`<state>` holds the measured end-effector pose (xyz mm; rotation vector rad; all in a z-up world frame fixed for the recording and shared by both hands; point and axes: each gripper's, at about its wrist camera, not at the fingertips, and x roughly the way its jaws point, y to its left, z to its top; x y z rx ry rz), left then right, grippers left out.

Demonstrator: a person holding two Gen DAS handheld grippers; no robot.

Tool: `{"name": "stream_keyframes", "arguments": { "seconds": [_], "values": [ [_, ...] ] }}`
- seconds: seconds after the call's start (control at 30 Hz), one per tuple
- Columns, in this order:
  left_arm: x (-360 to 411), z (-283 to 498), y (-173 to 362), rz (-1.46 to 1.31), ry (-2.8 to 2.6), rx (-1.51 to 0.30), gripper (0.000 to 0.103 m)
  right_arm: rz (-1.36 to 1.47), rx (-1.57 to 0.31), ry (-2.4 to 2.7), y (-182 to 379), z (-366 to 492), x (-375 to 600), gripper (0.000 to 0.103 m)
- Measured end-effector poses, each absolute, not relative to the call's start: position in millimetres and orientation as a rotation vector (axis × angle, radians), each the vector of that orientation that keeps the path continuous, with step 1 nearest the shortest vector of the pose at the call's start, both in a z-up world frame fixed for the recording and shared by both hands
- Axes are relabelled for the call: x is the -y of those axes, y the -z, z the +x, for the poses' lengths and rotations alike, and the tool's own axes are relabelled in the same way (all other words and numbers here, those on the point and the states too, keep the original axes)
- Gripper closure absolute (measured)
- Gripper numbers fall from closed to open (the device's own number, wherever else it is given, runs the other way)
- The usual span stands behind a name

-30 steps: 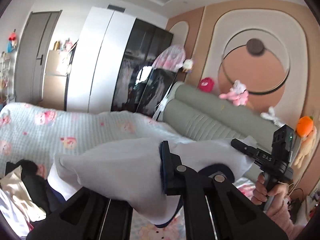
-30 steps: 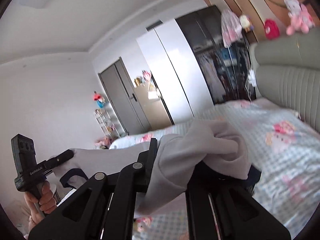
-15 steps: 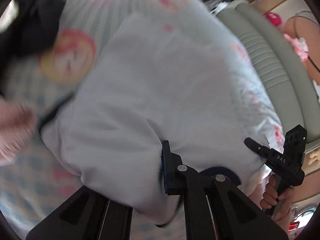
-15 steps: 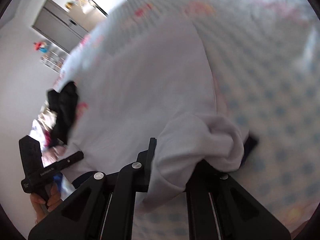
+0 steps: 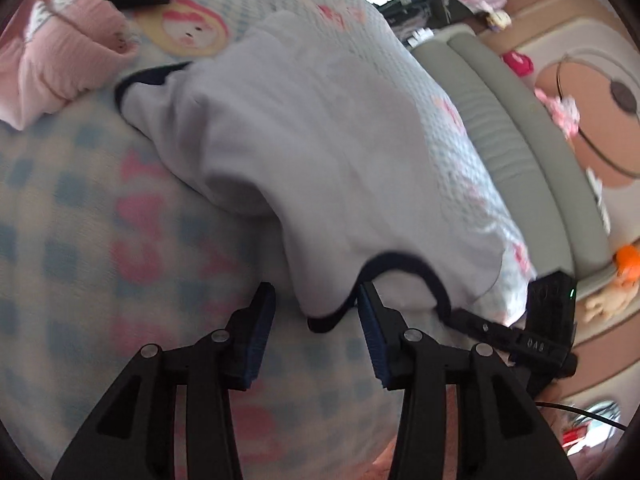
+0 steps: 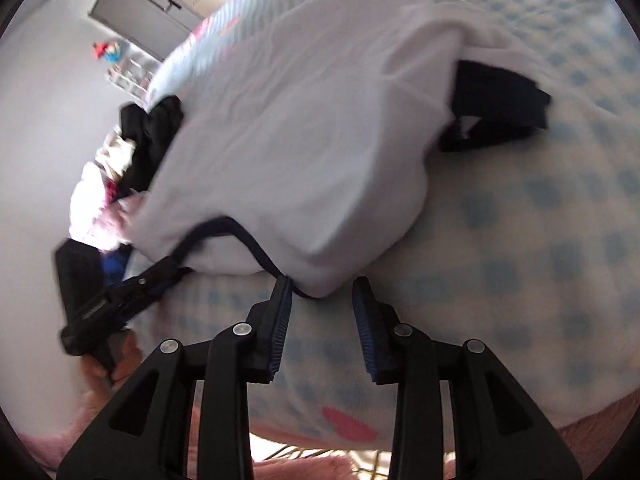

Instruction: Fold clothes

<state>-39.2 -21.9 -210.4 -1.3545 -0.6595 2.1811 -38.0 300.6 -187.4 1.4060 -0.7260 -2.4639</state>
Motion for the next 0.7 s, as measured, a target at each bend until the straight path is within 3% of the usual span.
{"name": "stream_keyframes", "arguments": {
  "seconds": [0.07, 0.1, 0.17, 0.33, 0.5, 0.7],
  "values": [
    [6, -42, 203, -1.354, -2.238, 0.508, 0.064, 1.39, 0.695, 2.463, 187, -39, -293, 0.077],
    [4, -45, 194, -1.336, -2.256, 0.483, 0.076, 1.382, 0.68, 2.463, 187, -40, -290, 0.083],
    [-1, -53, 177, -1.299, -2.292, 0.434, 0.083, 1.367, 0.649, 2.462, 187, -41, -282, 0.087],
    [-2, -64, 151, -1.251, -2.372, 0.458, 0.083, 1.381, 0.704, 2.488, 194, -42, -287, 0.087],
    [-1, -64, 174, -1.38, -2.321, 0.524, 0.083, 1.477, 0.81, 2.425, 214, -31, -298, 0.085],
    [9, -48, 163, -1.276, -2.169, 0.751, 0.091, 1.577, 0.645, 2.405, 223, -13, -279, 0.085]
  ]
}}
